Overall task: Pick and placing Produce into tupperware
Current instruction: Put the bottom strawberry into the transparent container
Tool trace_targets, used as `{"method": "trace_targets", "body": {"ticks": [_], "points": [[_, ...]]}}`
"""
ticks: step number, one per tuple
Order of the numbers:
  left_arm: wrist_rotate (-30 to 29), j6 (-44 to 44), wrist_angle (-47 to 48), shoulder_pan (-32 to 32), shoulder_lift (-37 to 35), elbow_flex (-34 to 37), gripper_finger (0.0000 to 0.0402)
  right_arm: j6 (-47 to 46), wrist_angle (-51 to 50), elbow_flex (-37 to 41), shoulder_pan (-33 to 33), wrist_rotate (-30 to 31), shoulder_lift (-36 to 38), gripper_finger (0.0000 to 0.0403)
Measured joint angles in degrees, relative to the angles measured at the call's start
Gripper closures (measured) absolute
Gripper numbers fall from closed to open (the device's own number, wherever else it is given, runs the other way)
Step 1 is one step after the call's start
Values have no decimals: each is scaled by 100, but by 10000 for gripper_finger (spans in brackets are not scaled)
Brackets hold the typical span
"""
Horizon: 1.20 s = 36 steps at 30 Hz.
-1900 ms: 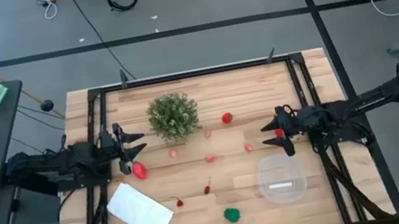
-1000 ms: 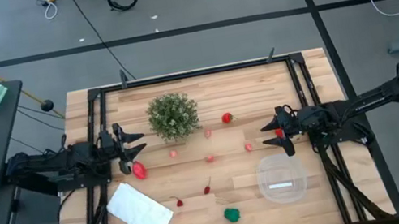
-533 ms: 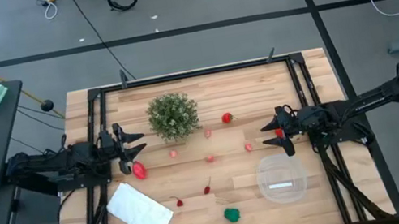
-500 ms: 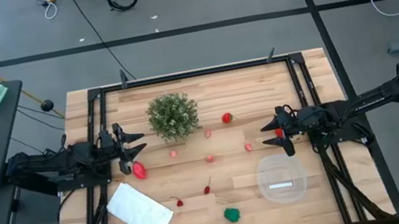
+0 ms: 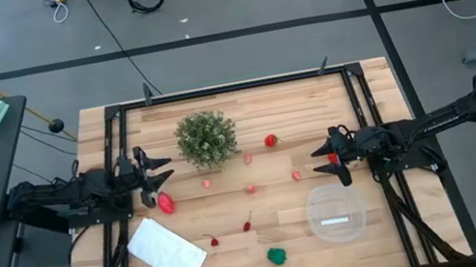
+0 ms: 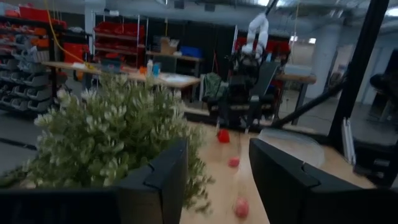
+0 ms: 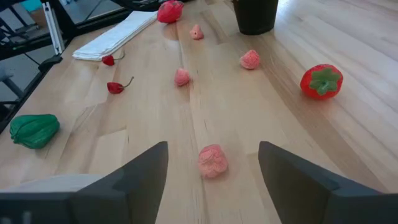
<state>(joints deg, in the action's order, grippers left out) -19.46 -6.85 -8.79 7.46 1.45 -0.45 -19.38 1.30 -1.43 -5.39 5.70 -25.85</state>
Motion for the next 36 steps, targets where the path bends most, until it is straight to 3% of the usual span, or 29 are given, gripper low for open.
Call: {"method": "trace_targets", "body": {"ticks": [18, 23, 28, 36], "points": [[-85, 744, -279, -22, 4, -2, 222, 0, 1, 0, 0, 0, 1, 144], [-84, 462, -289, -22, 4, -1, 221, 42, 0, 0, 2, 4, 0, 144], [-83, -215, -287, -22, 4, 0, 225, 1251, 44, 0, 2, 13, 0, 144], [-183, -404, -293, -22, 4, -2, 228, 1227, 647, 0, -6, -84, -4, 144]]}}
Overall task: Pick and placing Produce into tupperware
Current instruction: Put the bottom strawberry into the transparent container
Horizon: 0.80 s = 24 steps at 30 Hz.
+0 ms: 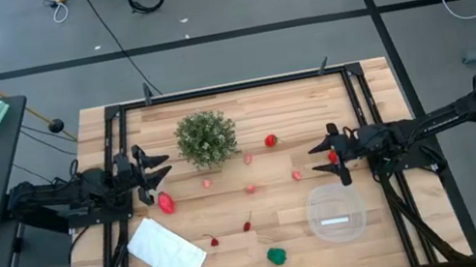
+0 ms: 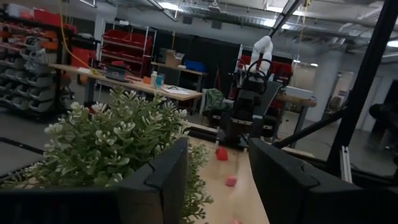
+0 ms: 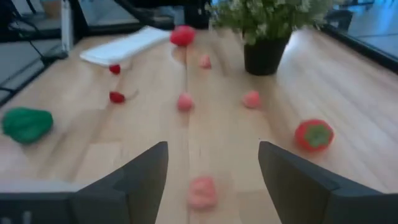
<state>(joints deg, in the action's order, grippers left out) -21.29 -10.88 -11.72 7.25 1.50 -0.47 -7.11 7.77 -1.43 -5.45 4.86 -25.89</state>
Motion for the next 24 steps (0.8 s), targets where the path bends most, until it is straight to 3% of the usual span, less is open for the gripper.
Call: {"method": "trace_targets", "body": {"ticks": [6, 10, 16, 19, 24], "points": [[-8, -170, 291, 0, 2, 0, 228, -644, -231, 0, -51, -629, 0, 144], [5, -186, 733, 0, 4, -2, 230, -786, -122, 0, -125, -708, -2, 144], [4, 255, 718, -7, 135, -4, 229, 123, 303, 0, -138, -405, 0, 144], [5, -191, 721, -7, 170, -4, 230, 446, 434, 0, -138, -21, 0, 144], [-7, -876, 717, -4, 193, -2, 229, 420, 889, 0, -138, -90, 0, 144]]}}
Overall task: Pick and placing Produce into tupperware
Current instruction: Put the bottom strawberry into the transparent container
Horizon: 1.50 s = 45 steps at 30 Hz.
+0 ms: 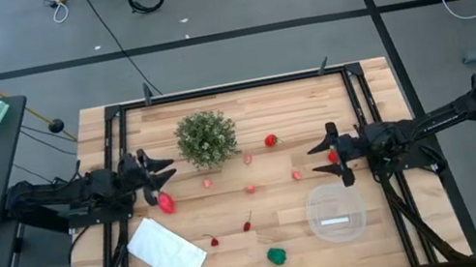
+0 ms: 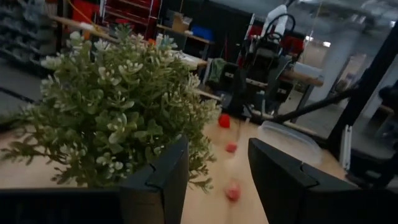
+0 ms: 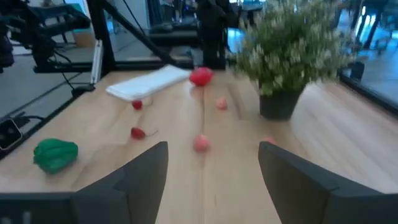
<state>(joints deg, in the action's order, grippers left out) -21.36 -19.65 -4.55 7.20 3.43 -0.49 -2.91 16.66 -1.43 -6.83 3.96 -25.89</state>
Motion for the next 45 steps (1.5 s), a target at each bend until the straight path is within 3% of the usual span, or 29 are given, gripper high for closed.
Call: {"method": "trace_targets", "body": {"ticks": [7, 12, 16, 22, 26, 31, 35, 40, 45], "points": [[2, -392, 2, -2, 73, 0, 228, -184, 143, 0, -13, -575, -8, 144], [-5, -417, -11, -2, 72, 1, 229, -418, 96, 0, -11, -570, -118, 144], [-135, -569, -40, -2, 69, 4, 228, -317, 100, 0, -9, 150, -200, 144], [-308, -942, -55, -2, 69, 4, 229, -797, -20, 0, -4, 1821, -226, 144], [-335, -1015, -59, -2, 69, 4, 229, -2135, -213, 0, -4, 1791, -286, 144], [-447, -1017, -71, -2, 69, 4, 230, -3121, -581, -2, -4, 1589, -286, 144], [-534, -989, -81, -2, 69, 4, 230, -3453, -2159, -374, 8, 1629, -293, 146], [-799, -974, -101, -2, 69, 4, 230, -3652, -4862, -1835, 167, 1909, -465, 161], [-983, -976, -105, -2, 69, 4, 230, -4378, -6372, -2928, 236, 1674, -962, 181]]}}
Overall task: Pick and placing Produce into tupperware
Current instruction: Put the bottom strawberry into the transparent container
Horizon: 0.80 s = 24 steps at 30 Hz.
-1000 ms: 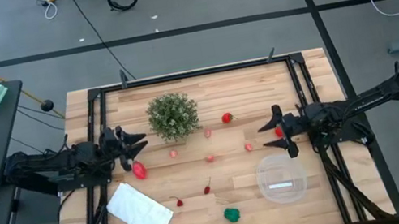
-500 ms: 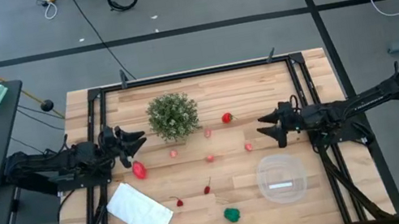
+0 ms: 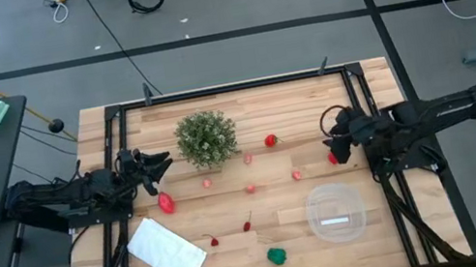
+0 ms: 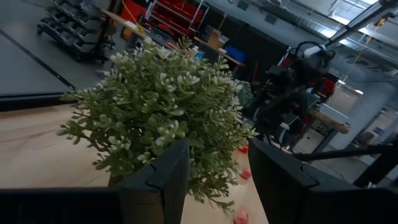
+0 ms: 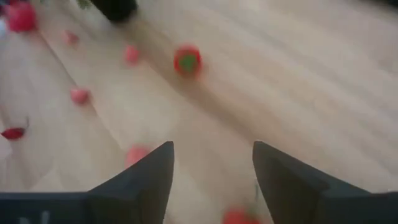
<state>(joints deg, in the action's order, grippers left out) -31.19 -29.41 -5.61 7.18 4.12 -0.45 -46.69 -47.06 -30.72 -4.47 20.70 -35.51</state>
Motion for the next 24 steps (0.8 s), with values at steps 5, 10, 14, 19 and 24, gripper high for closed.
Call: {"method": "trace_targets", "body": {"ticks": [5, 10, 14, 19, 24], "points": [[-12, 4, 0, 0, 0, 0, 230, -308, -545, -2, -21, -668, -680, 199], [-12, 6, -2, 1, 0, 0, 230, -231, -528, 30, -13, -297, -1318, 209], [-13, 104, -4, 0, 0, 0, 230, -233, -524, 30, 75, -207, -1702, 211], [-12, 201, -7, 0, 0, 0, 230, -125, -408, 30, 145, -363, -2123, 202], [-12, 201, -7, 1, 0, 0, 230, 155, -29, 32, 258, -362, -2412, 187]]}}
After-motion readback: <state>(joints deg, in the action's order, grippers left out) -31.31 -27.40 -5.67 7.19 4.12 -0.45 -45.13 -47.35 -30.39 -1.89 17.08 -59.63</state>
